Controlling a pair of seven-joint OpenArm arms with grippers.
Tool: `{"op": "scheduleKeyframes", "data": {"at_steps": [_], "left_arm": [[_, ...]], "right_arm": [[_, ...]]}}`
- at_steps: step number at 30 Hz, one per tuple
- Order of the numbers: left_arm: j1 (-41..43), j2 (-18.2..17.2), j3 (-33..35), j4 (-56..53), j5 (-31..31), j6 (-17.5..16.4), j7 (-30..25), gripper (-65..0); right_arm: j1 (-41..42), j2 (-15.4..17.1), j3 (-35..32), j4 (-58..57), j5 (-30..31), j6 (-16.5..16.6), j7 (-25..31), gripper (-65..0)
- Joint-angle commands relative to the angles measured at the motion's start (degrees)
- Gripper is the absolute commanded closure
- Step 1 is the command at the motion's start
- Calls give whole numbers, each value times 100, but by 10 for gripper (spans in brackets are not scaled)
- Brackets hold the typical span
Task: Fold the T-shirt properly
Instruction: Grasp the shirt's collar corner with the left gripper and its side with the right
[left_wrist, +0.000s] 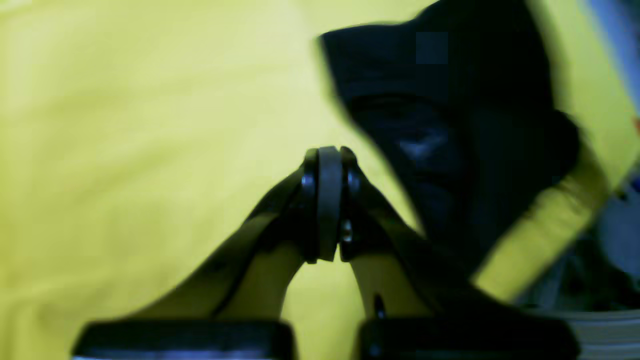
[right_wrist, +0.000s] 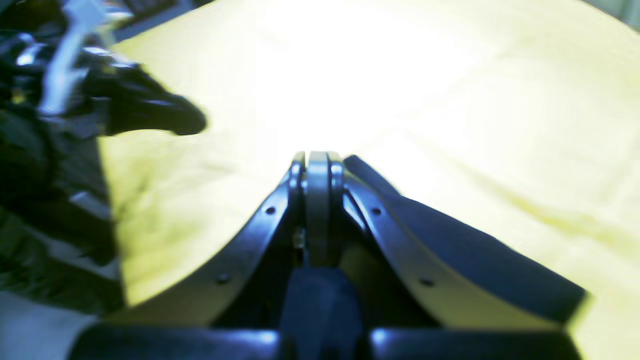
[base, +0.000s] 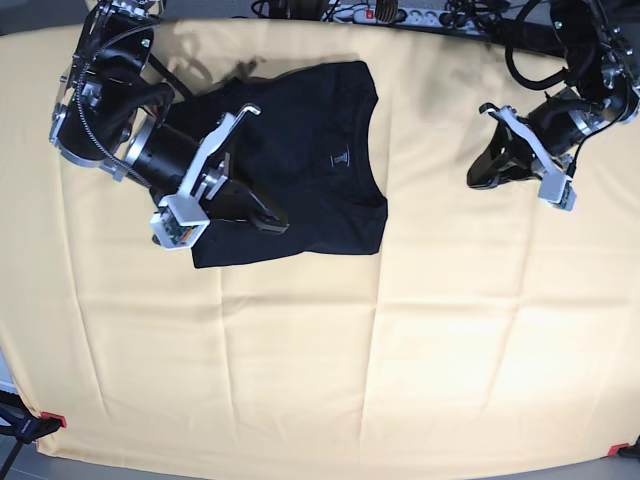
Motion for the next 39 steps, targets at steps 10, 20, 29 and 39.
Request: {"op": "scheduleKeyframes", "data": {"at_steps": [10, 20, 29, 39], "left_arm": [[-33, -46, 1115, 103, -1921, -626, 890, 0], [-92, -37, 3777, 323, 494, -626, -22, 0], [-92, 431, 5228, 321, 3543, 140, -1257, 0], [-184, 586, 5521, 286, 5082, 837, -1685, 0]], "right_arm": [[267, 1003, 50, -175, -291, 30, 485, 0], [1366, 1287, -232, -2118, -544, 30, 669, 0], [2621, 1290, -1558, -3827, -2610, -20, 1491, 0], [2957, 1473, -1681, -5049, -2638, 30, 1532, 0]]}}
